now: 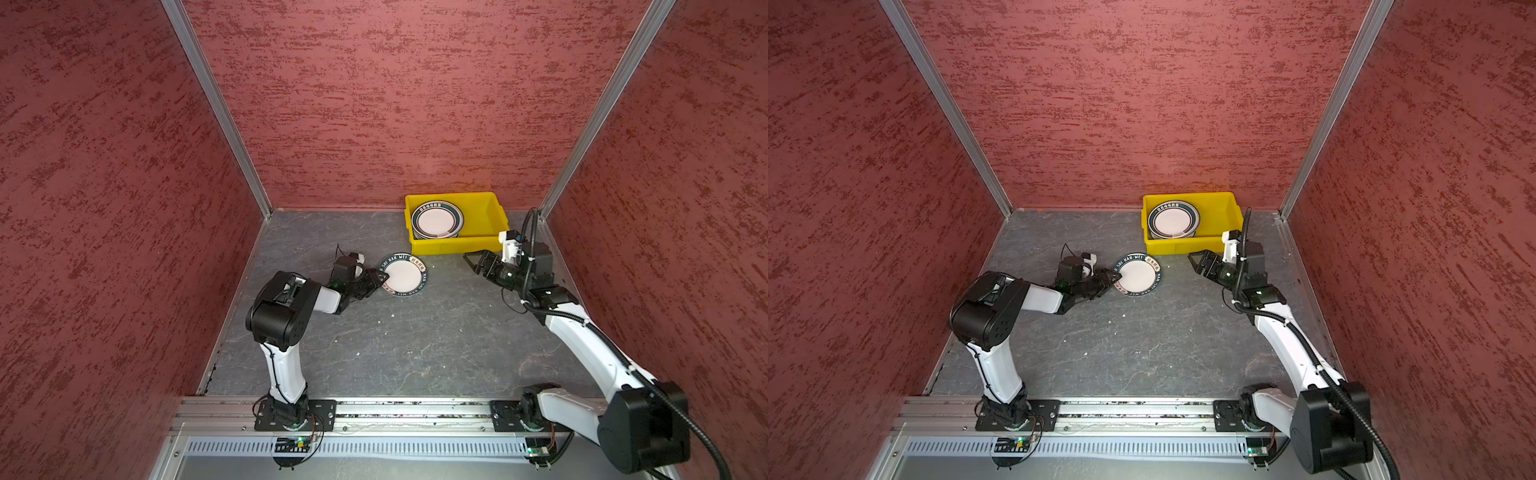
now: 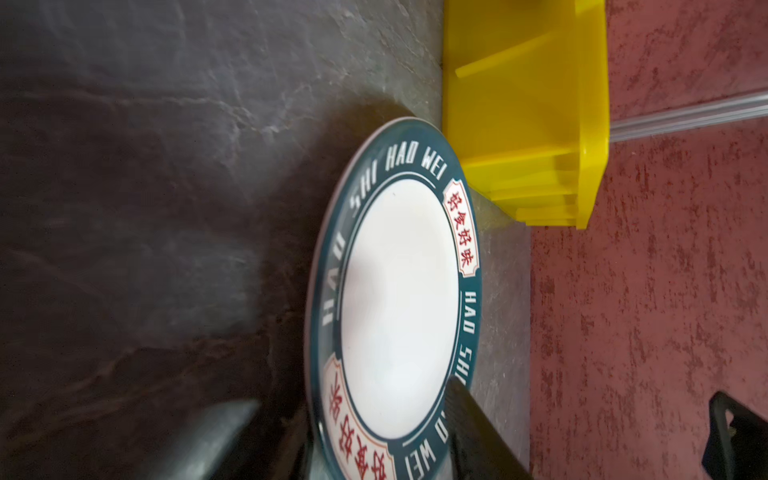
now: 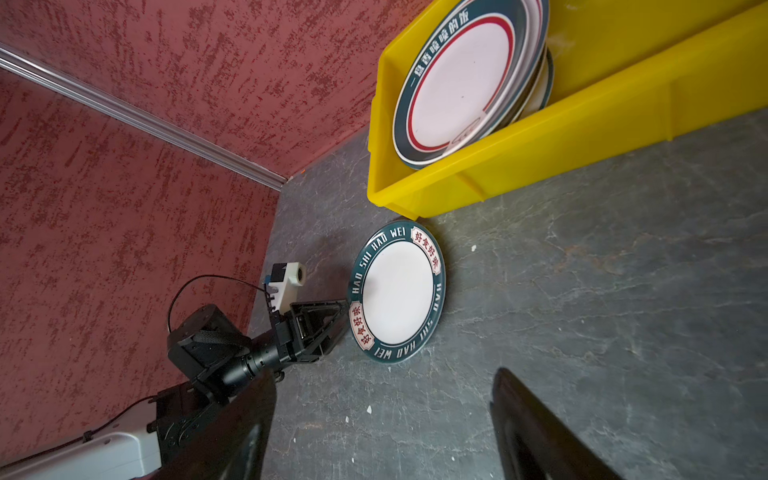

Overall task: Place the plates into the plastic bin on the countertop
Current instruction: Pick up the plate from the center of the table.

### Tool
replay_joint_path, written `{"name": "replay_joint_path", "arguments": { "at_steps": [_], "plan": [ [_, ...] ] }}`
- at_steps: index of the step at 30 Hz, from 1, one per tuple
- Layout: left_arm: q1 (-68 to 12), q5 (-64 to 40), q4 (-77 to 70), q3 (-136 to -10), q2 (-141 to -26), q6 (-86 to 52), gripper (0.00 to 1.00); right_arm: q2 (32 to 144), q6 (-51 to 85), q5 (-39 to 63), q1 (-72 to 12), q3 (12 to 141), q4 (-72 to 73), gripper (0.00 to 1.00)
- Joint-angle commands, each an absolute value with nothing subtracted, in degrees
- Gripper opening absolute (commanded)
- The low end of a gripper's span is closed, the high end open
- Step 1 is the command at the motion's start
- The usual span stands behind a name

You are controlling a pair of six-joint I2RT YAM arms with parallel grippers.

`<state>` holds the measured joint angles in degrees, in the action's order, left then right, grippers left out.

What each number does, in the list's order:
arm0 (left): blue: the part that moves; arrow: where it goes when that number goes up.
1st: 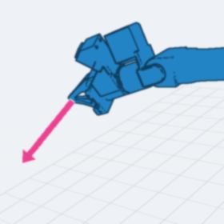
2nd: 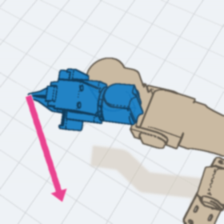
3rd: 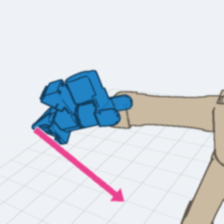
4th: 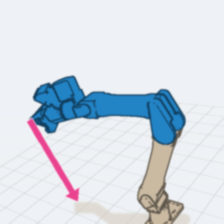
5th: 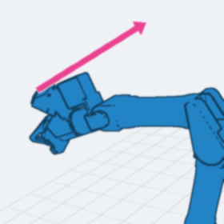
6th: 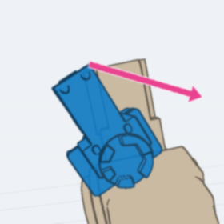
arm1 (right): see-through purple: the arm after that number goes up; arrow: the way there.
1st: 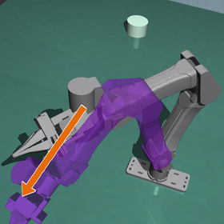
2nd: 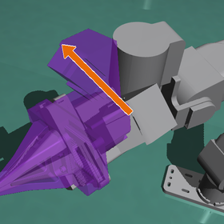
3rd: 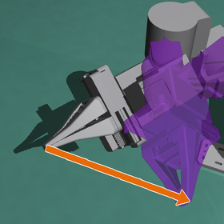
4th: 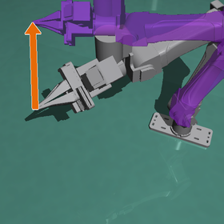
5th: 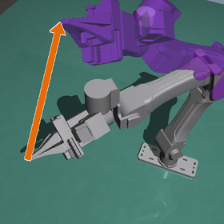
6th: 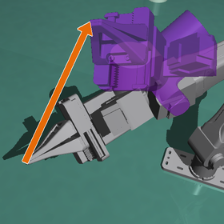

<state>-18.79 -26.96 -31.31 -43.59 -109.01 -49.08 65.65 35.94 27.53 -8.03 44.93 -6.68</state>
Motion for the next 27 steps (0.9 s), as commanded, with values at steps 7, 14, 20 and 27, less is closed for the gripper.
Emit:
{"name": "replay_joint_path", "arguments": {
  "at_steps": [7,14,20,27],
  "plan": [
    [-20.63,-24.89,-30.51,-47.2,-111.88,-49.45,0.19,63.03,34.19,24.92,-7.68,42.6,-5.84,0.83],
    [-21.41,-26.12,-29.93,-45.6,-109.67,-50.3,0.0,62.79,32.87,23.53,-7.62,42.21,-7.21,0.83],
    [-23.69,-27.05,-26.77,-43.65,-102.23,-48.28,0.0,60.96,33.04,21.99,-7.64,41.1,-7.03,0.83],
    [-28.97,-19.46,-10.69,-47.47,-90.07,-41.41,0.0,58.01,34.37,20.86,-7.56,38.67,-4.97,0.83]
  ]
}}
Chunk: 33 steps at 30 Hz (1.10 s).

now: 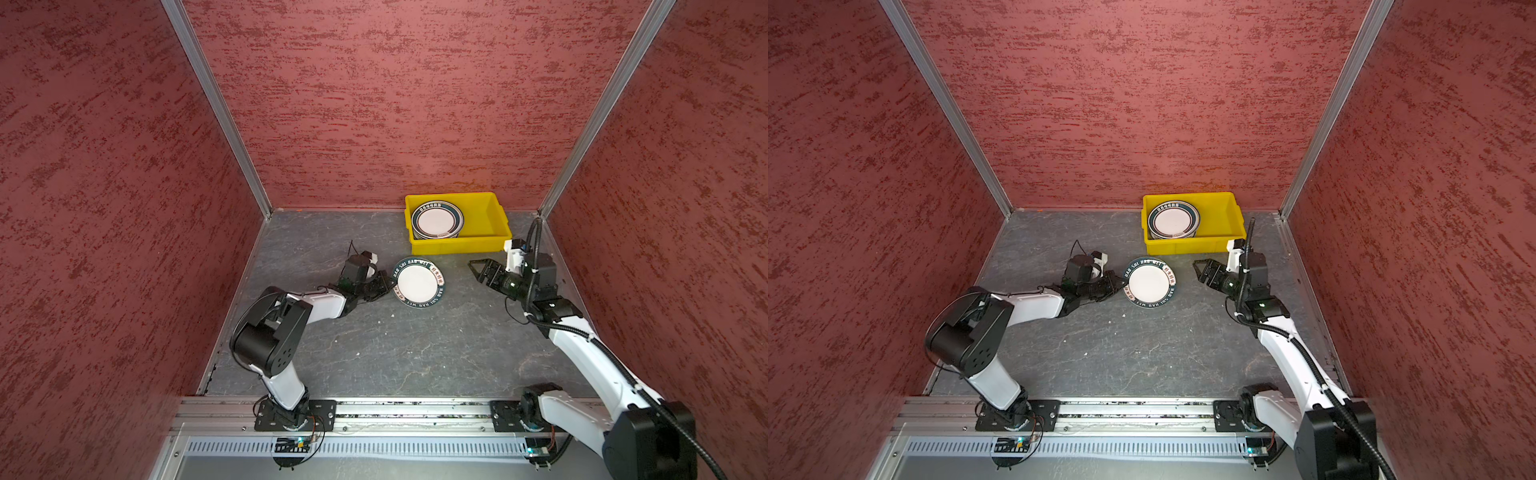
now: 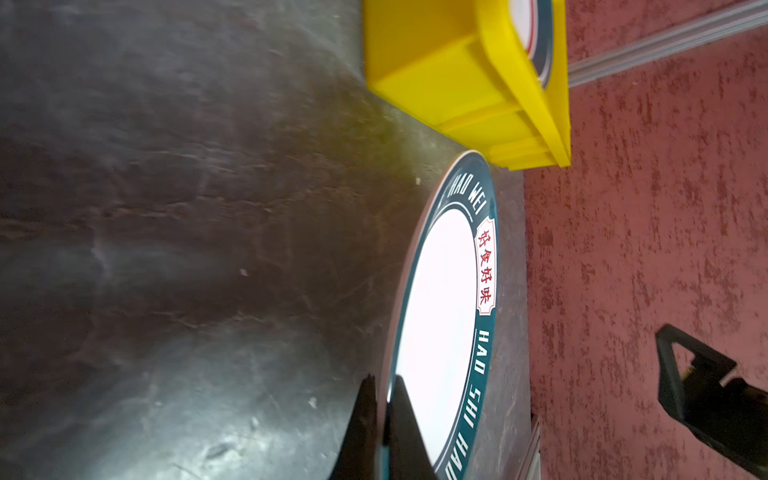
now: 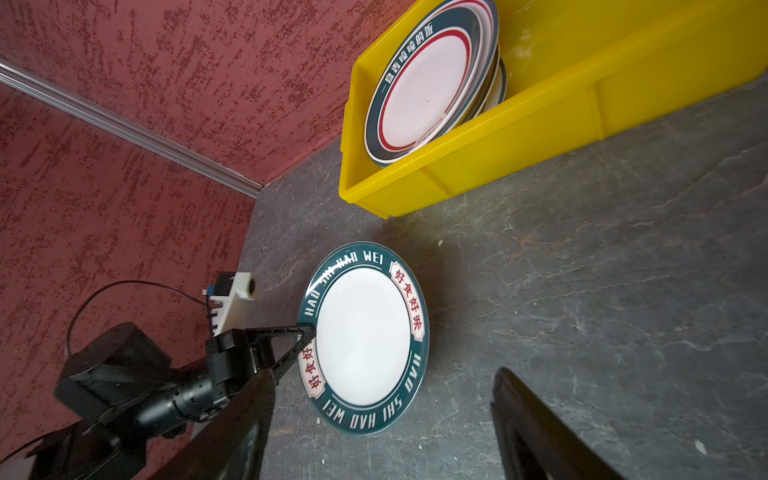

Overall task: Place the plates into the plastic bin on the countertop
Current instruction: Pick up the plate from the center of the table, then place the plate in the plastic bin.

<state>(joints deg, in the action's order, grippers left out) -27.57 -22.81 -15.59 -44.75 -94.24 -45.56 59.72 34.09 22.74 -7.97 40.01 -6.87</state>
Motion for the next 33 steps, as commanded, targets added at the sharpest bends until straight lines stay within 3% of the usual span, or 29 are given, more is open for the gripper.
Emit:
{"name": "replay_joint_path", "arguments": {
  "at_steps": [1,9,23,33],
  "plan": [
    [-29.42,-18.76,-9.98,-48.01,-88.99,-40.97,0.0,57.48,34.77,20.75,-7.58,38.0,-4.27,0.83],
    [-30.28,-14.6,-9.63,-55.9,-89.55,-39.88,0.0,55.02,34.28,18.14,-7.56,35.83,-4.03,0.83],
    [-28.55,-8.13,-0.64,-86.92,-116.83,-32.41,0.0,55.29,32.25,11.72,-7.56,33.12,-6.04,0.84],
    [-26.86,-8.65,4.83,-100.34,-128.36,-33.58,0.0,58.32,31.47,11.01,-7.56,34.71,-7.73,0.84]
  ]
}}
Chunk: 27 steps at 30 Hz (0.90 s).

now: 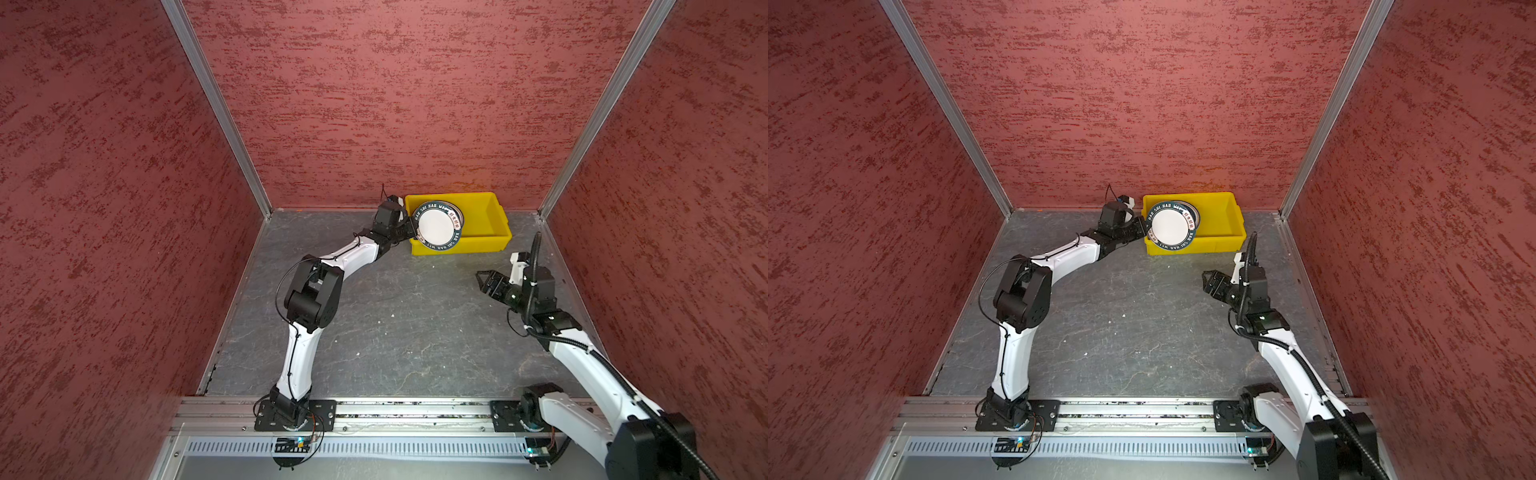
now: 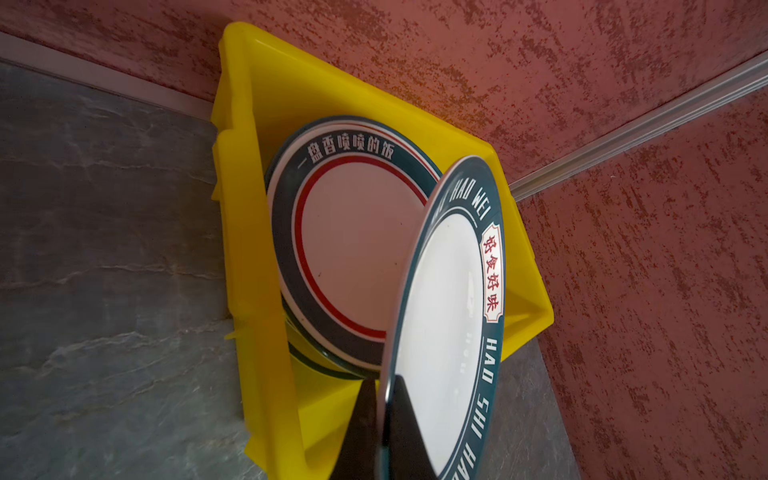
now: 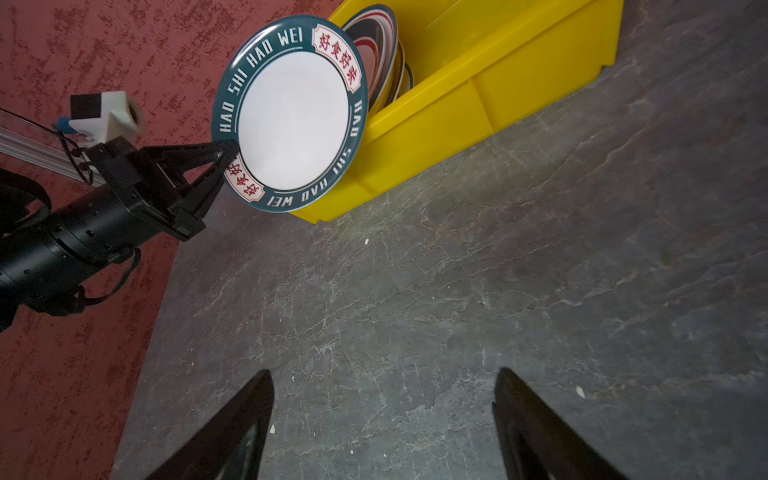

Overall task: Place the plates into the plastic bin on the countertop
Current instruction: Place the plate in the plastic bin.

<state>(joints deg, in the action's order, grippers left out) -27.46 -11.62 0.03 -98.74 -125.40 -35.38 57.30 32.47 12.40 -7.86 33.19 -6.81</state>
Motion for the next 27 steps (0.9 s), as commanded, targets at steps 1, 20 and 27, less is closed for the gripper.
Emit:
{"name": "replay_joint_path", "arguments": {
  "at_steps": [1,20,27],
  "plan": [
    [-26.73,-8.76,5.21,-101.32,-129.03,-33.51,0.0,58.74,31.84,11.43,-7.61,34.67,-7.09,0.84],
    [-25.92,-9.45,16.81,-118.7,-138.17,-26.85,0.47,60.21,32.58,9.23,-7.49,34.62,-6.23,0.84],
    [-27.33,-5.85,14.52,-113.86,-132.55,-20.92,0.99,60.2,30.42,5.17,-7.56,34.73,-6.36,0.84]
  ]
}}
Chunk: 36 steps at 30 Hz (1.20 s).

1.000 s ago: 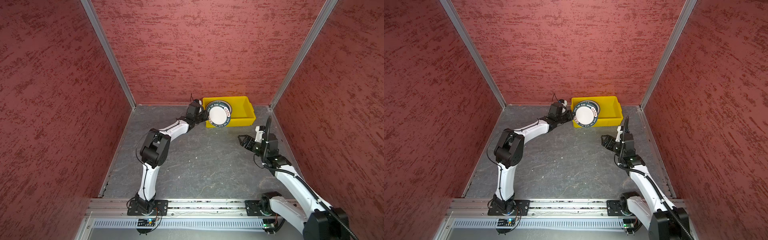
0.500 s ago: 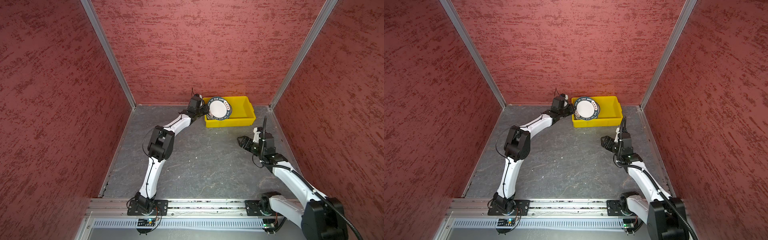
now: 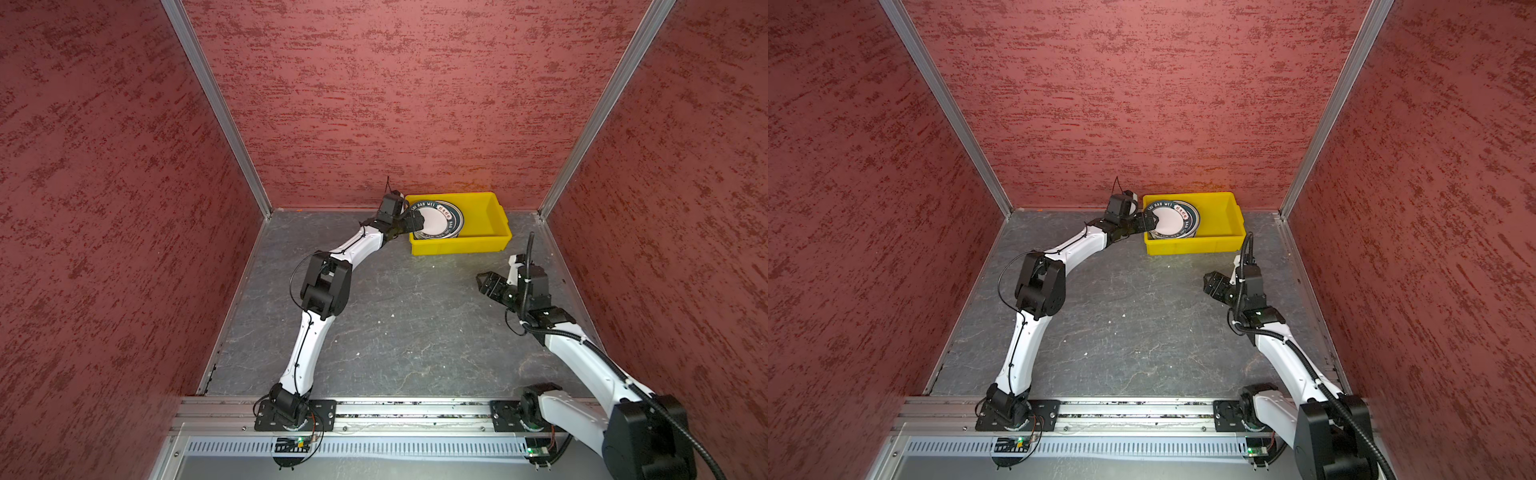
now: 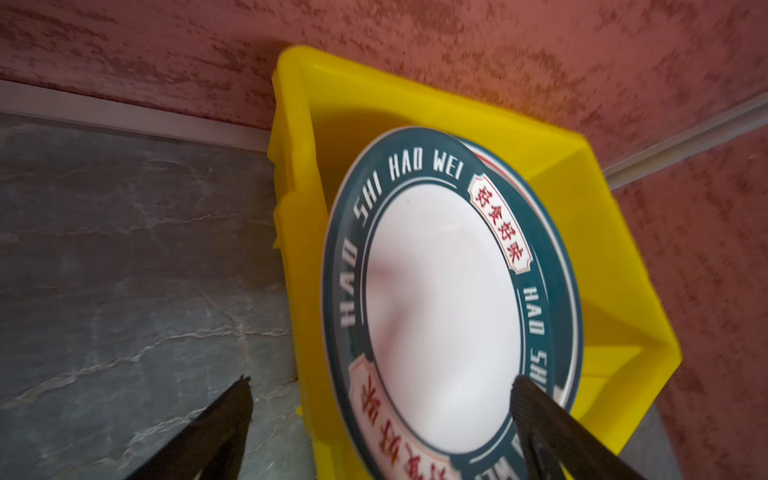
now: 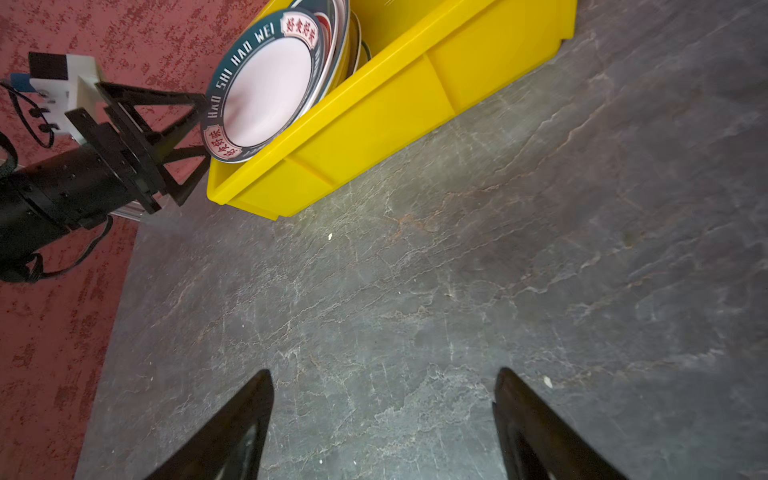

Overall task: Place the plates into the plastic bin on the countertop
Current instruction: Place the plate in the plastic bin.

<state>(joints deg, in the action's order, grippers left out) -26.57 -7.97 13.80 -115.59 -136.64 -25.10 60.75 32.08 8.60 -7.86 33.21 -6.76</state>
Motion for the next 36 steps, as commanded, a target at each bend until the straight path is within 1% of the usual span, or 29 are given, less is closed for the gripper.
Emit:
{"name": "replay_joint_path", "arguments": {
  "at_steps": [1,7,11,16,22,27,36],
  "plan": [
    [-27.49,-5.45,14.27,-113.22,-131.85,-20.48,0.99,60.33,30.24,4.68,-7.56,34.86,-6.34,0.84],
    [-28.49,-3.69,14.44,-113.21,-130.11,-16.61,0.99,60.82,30.01,3.67,-7.56,35.68,-7.02,0.84],
    [-27.82,-5.0,16.06,-116.21,-132.3,-18.49,0.99,59.49,30.79,3.78,-7.58,35.36,-7.62,0.84],
    [-27.51,-6.97,13.72,-116.21,-133.11,-19.46,0.99,57.63,30.9,2.89,-7.47,35.04,-8.89,0.84],
    [-27.38,-7.47,15.54,-121.26,-136.38,-19.22,0.99,56.09,30.89,1.68,-7.44,35.04,-10.55,0.85],
    [-27.16,-11.24,10.91,-120.17,-136.79,-22.62,0.99,56.16,31.72,1.93,-7.47,34.37,-10.71,0.85],
    [-27.25,-13.59,9.44,-121.74,-140.8,-26.44,0.99,55.47,31.74,1.69,-7.39,34.37,-11.85,0.85]
  ]
}}
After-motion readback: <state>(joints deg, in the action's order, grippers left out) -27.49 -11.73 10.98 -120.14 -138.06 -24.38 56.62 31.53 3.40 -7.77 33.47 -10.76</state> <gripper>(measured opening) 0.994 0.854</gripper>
